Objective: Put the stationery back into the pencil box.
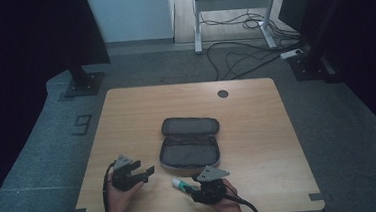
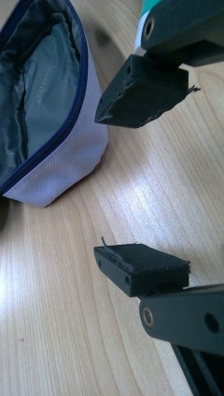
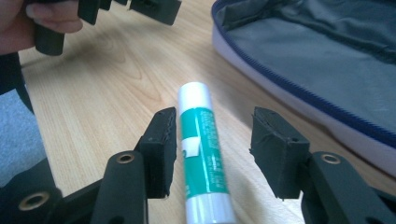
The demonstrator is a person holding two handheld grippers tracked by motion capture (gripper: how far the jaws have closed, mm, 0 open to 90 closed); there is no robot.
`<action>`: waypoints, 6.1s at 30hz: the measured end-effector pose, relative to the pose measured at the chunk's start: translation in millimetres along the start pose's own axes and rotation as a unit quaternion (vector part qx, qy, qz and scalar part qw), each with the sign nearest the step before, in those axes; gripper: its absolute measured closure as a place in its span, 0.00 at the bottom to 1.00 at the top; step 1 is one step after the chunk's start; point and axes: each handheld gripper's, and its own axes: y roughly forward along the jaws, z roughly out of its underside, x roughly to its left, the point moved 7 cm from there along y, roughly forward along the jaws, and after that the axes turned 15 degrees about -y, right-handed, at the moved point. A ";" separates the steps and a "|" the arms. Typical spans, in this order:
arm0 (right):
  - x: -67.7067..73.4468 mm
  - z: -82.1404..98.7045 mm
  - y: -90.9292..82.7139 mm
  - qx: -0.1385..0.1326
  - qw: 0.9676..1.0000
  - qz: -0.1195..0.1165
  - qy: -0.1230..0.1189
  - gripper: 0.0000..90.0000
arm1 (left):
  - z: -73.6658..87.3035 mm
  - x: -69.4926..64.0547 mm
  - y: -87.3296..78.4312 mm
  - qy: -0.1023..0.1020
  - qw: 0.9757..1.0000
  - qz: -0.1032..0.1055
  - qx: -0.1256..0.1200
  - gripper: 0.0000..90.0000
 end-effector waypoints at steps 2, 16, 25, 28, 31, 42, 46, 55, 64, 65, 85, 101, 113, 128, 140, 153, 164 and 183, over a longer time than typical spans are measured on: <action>3.6 1.8 4.5 0.009 1.000 -0.005 -0.007 0.58 | -0.1 0.7 -0.2 0.000 1.000 0.000 0.000 0.35; 10.2 10.7 16.6 0.047 0.999 -0.012 -0.019 0.64 | -1.5 4.3 -3.4 -0.008 1.000 -0.004 -0.008 0.35; 9.9 15.4 17.7 0.062 0.998 -0.010 -0.024 0.72 | -1.8 5.6 -4.7 -0.008 1.000 -0.004 -0.009 0.35; 9.3 15.2 17.3 0.064 0.998 -0.009 -0.026 0.72 | -1.8 5.8 -4.8 -0.008 1.000 -0.003 -0.009 0.35; 8.4 14.8 16.1 0.063 0.998 -0.006 -0.026 0.72 | -1.9 5.9 -5.1 -0.009 1.000 -0.003 -0.010 0.35; 1.8 4.6 3.6 0.036 0.999 0.001 -0.017 0.72 | -1.5 6.2 -5.1 -0.008 1.000 -0.004 -0.009 0.35; -1.8 -2.2 -3.7 0.022 1.000 0.006 -0.018 0.72 | -1.5 5.9 -4.8 -0.007 1.000 -0.004 -0.009 0.35; -14.2 -15.3 -16.7 -0.002 1.000 0.022 -0.014 0.72 | -0.3 4.7 -3.4 -0.004 1.000 -0.006 -0.005 0.36; -23.8 -24.2 -22.9 -0.016 0.999 0.032 -0.013 0.72 | 1.1 3.5 -1.3 -0.002 1.000 -0.006 -0.002 0.36; -25.0 -24.6 -23.5 -0.017 0.999 0.033 -0.012 0.72 | 1.4 3.4 -1.0 -0.002 1.000 -0.006 -0.001 0.36; -51.6 -40.0 -27.4 -0.033 0.998 0.057 -0.005 0.72 | 2.8 1.9 0.4 -0.001 1.000 -0.004 0.002 0.36; -69.4 -37.3 -18.6 -0.021 0.998 0.067 0.005 0.72 | 3.4 2.7 0.7 -0.001 1.000 -0.004 0.004 0.36; -86.5 -32.9 -6.0 -0.007 0.997 0.074 0.014 0.72 | 4.3 3.3 1.5 -0.001 1.000 -0.006 0.006 0.36; -108.3 -22.0 10.7 0.011 0.995 0.087 0.037 0.72 | 5.8 4.7 2.9 -0.003 1.000 -0.008 0.009 0.36; -109.6 -11.4 21.9 0.037 0.995 0.089 0.032 0.72 | 6.4 4.9 3.4 -0.002 1.000 -0.007 0.010 0.36; -106.8 -7.0 26.5 0.060 0.993 0.099 0.013 0.72 | 6.9 4.7 3.8 -0.001 1.000 -0.007 0.012 0.36; -105.3 -6.6 25.4 0.073 0.992 0.104 0.002 0.68 | 6.8 4.4 3.6 0.000 1.000 -0.008 0.012 0.36; -98.6 -21.0 5.1 -0.002 0.996 0.091 0.024 0.47 | 5.8 4.2 1.9 0.000 1.000 -0.006 0.009 0.36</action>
